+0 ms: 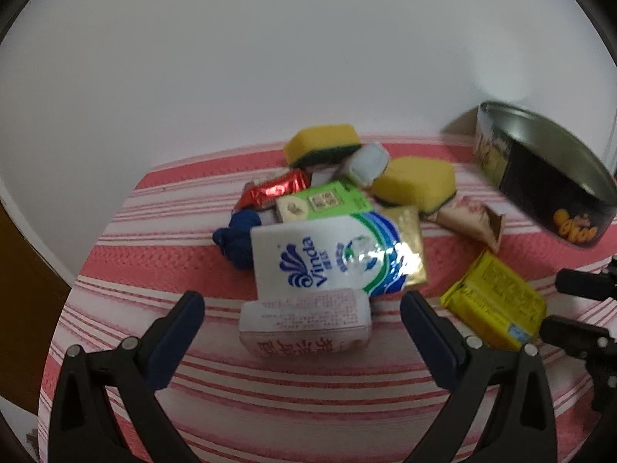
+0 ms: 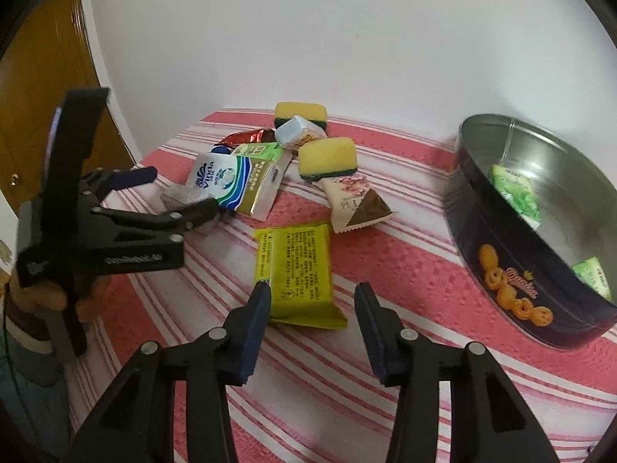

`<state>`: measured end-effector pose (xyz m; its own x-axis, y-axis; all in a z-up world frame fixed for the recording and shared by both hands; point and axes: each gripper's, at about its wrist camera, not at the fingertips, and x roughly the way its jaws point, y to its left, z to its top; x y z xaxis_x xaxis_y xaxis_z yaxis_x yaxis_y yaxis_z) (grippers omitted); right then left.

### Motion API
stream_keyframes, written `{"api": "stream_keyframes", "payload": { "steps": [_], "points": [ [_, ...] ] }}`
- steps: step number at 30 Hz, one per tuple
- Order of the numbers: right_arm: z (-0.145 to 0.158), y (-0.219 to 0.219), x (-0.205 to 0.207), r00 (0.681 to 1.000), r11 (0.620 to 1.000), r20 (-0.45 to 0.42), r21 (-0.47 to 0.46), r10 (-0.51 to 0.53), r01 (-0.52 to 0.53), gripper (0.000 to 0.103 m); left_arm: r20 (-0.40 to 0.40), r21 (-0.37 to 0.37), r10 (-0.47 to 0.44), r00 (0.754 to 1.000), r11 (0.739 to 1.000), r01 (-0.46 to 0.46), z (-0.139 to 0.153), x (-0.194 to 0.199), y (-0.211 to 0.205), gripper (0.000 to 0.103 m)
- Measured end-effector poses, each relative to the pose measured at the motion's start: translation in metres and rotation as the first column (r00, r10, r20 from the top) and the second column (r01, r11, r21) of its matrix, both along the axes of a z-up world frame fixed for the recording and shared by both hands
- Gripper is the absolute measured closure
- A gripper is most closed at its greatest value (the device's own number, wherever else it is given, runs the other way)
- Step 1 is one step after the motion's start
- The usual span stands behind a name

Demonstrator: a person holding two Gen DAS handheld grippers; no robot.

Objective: Organize objects
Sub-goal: 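Grasp the yellow biscuit pack with the right gripper while the left gripper grasps the white box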

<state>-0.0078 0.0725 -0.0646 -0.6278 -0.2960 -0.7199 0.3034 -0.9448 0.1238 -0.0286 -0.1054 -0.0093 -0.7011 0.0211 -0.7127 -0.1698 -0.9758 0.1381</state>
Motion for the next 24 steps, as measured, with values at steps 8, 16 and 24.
{"api": "stream_keyframes", "payload": {
  "steps": [8,16,24],
  "points": [
    [-0.01,-0.023,-0.021,0.999,0.995,0.021,0.094,0.028,-0.03,0.051,0.067,-0.057,0.046,0.997,0.997,-0.043,-0.019,-0.009,0.0,0.011],
    [-0.025,-0.037,-0.037,0.997,0.985,0.064,0.161,0.052,-0.061,0.04,0.08,0.009,-0.009,0.997,1.0,0.009,-0.019,-0.005,-0.001,0.033],
    [-0.017,-0.036,-0.035,0.993,0.986,0.059,0.127,0.101,-0.108,0.05,0.033,0.048,-0.029,0.999,0.998,0.027,-0.006,-0.002,-0.006,0.033]
  ]
}}
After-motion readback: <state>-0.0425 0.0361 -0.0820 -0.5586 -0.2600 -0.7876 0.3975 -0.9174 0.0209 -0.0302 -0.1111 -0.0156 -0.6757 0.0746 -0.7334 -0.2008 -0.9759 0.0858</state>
